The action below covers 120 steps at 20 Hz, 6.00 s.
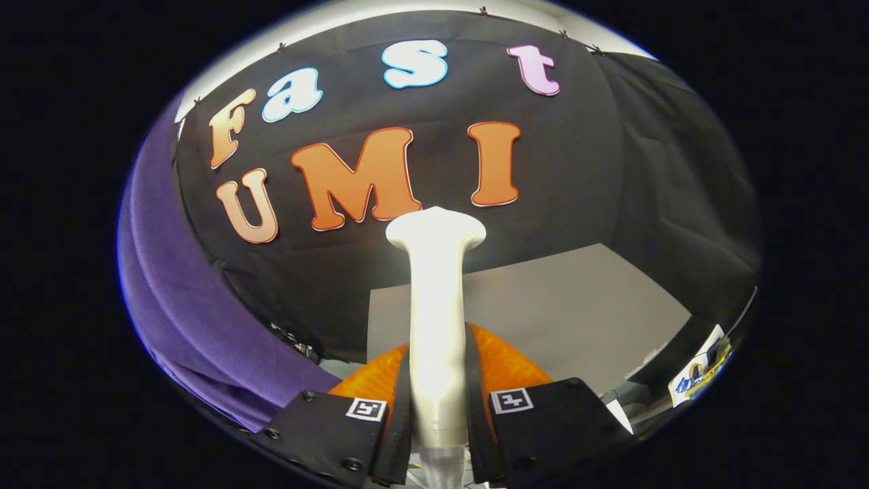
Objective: Iron the clothes twice with a garment steamer, once on the left side and once on the right side.
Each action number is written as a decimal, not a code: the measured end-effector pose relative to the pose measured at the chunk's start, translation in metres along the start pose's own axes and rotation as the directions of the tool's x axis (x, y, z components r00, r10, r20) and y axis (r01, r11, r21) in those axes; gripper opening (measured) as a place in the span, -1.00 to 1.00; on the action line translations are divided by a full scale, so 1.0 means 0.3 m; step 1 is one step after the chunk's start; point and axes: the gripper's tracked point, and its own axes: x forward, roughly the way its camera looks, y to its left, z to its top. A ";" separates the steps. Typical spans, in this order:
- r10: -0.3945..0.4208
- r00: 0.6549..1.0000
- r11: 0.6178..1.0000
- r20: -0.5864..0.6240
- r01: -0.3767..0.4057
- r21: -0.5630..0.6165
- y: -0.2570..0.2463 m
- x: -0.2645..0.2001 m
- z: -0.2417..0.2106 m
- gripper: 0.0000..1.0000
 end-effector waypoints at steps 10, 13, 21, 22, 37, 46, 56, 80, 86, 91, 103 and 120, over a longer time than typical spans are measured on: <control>-0.038 0.947 0.999 0.318 0.031 0.028 -0.077 -0.568 0.090 -0.15; -0.049 0.919 0.999 0.390 0.036 0.041 -0.069 -0.702 0.048 -0.16; -0.008 0.855 0.999 0.519 -0.009 0.031 0.110 -0.912 -0.130 -0.17; -0.006 0.848 1.000 0.530 -0.007 0.024 0.135 -0.931 -0.138 -0.17; 0.129 0.807 0.991 0.576 -0.091 -0.095 0.585 -0.985 -0.238 -0.17; 0.086 0.801 0.995 0.592 -0.041 -0.088 0.798 -0.950 -0.261 -0.17; 0.051 0.817 0.997 0.574 -0.004 -0.082 0.904 -0.820 -0.260 -0.17; 0.033 0.829 0.996 0.558 0.022 -0.091 0.845 -0.686 -0.461 -0.17; 0.045 0.851 0.997 0.523 -0.001 -0.083 0.815 -0.650 -0.575 -0.17; 0.043 0.869 0.994 0.493 0.011 -0.105 0.792 -0.619 -0.689 -0.17; 0.061 0.901 0.991 0.429 -0.005 -0.131 0.765 -0.564 -0.920 -0.17; 0.055 0.951 0.983 0.305 0.001 -0.182 0.737 -0.518 -1.250 -0.17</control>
